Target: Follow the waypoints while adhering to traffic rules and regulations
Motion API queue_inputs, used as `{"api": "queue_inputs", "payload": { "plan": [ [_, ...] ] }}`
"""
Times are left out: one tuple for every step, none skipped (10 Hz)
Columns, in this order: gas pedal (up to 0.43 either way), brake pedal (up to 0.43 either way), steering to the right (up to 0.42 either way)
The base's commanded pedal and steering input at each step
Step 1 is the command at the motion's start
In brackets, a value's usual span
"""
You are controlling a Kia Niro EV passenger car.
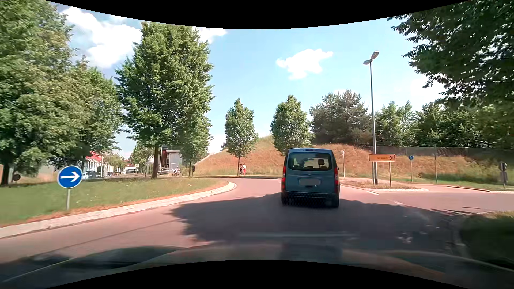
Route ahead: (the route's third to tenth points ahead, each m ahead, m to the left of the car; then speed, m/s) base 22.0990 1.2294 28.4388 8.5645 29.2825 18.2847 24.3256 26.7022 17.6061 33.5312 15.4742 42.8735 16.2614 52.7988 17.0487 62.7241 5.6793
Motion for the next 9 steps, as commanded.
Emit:
{"api": "queue_inputs", "payload": {
  "plan": [
    [0.118, 0.0, 0.154],
    [0.118, 0.0, 0.148],
    [0.11, 0.0, 0.139],
    [0.098, 0.0, 0.13],
    [0.079, 0.0, 0.118],
    [0.067, 0.0, 0.11],
    [0.067, 0.0, 0.098],
    [0.059, 0.0, 0.089],
    [0.059, 0.0, 0.079]
  ]
}}
